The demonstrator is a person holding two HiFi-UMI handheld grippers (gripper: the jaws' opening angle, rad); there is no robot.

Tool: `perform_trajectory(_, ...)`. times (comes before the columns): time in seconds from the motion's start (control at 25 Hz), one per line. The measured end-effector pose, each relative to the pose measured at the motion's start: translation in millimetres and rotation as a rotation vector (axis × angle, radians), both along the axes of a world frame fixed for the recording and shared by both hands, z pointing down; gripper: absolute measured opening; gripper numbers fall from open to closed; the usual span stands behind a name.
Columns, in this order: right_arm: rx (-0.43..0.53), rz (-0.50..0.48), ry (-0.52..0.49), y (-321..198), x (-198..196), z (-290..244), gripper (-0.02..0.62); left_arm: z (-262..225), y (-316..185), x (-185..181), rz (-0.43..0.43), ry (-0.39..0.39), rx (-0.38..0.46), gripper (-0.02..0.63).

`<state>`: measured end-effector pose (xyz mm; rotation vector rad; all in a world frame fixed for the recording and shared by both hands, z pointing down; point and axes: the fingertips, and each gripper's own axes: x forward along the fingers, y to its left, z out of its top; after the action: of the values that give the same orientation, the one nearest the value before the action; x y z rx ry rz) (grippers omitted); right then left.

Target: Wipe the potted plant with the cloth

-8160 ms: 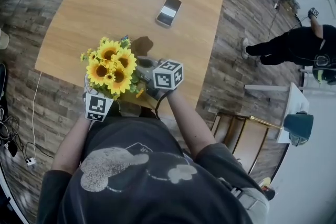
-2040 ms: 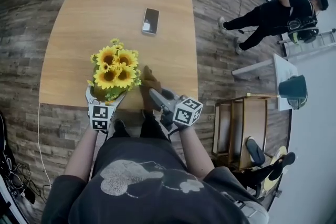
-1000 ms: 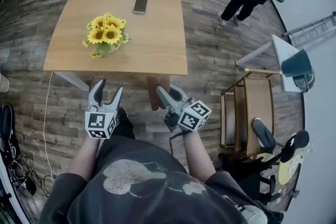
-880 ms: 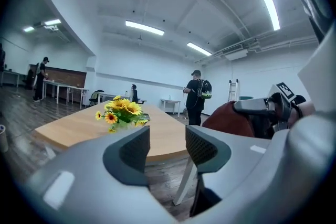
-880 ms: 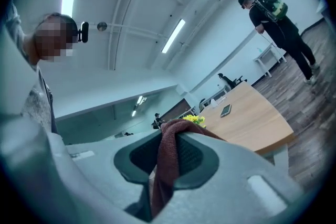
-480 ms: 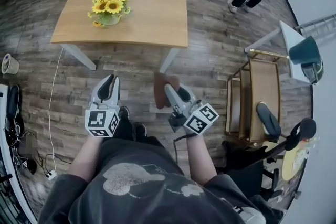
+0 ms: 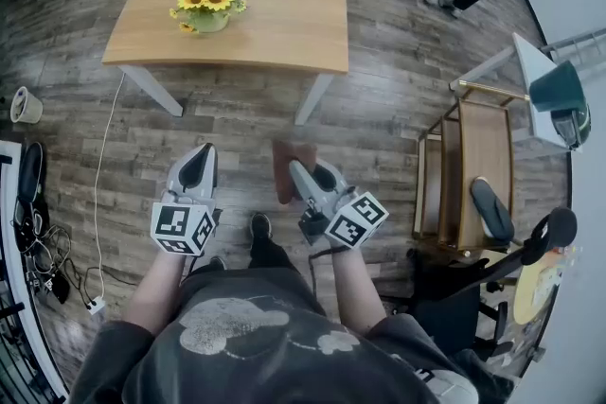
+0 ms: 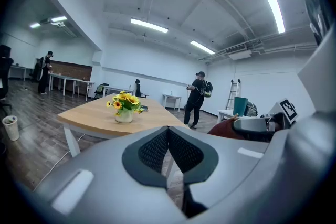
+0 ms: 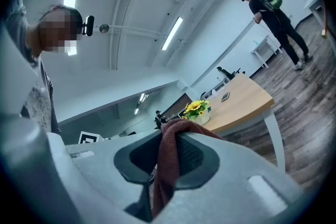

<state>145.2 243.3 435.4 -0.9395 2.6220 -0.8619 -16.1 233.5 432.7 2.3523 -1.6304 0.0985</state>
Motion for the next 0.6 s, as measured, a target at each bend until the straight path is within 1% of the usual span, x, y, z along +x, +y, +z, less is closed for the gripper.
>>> perform_trajectory(0.12, 0.002, -0.015, 0.014, 6, -18, 0, 0.046, 1, 13, -13, 0.005, 0.004, -0.001, 0.018)
perform_trajectory(0.28, 0.021, -0.030, 0.047, 19, -54, -5, 0.046, 6, 36, -43, 0.005, 0.023, -0.007, 0.018)
perform_trajectory(0.48, 0.044, -0.012, 0.068, 51, -97, -12, 0.046, 15, 70, -87, 0.010, 0.044, -0.032, 0.018)
perform_trajectory(0.6, 0.046, 0.003, 0.080, 71, -117, -13, 0.046, 14, 86, -108, 0.017, 0.056, -0.032, 0.018)
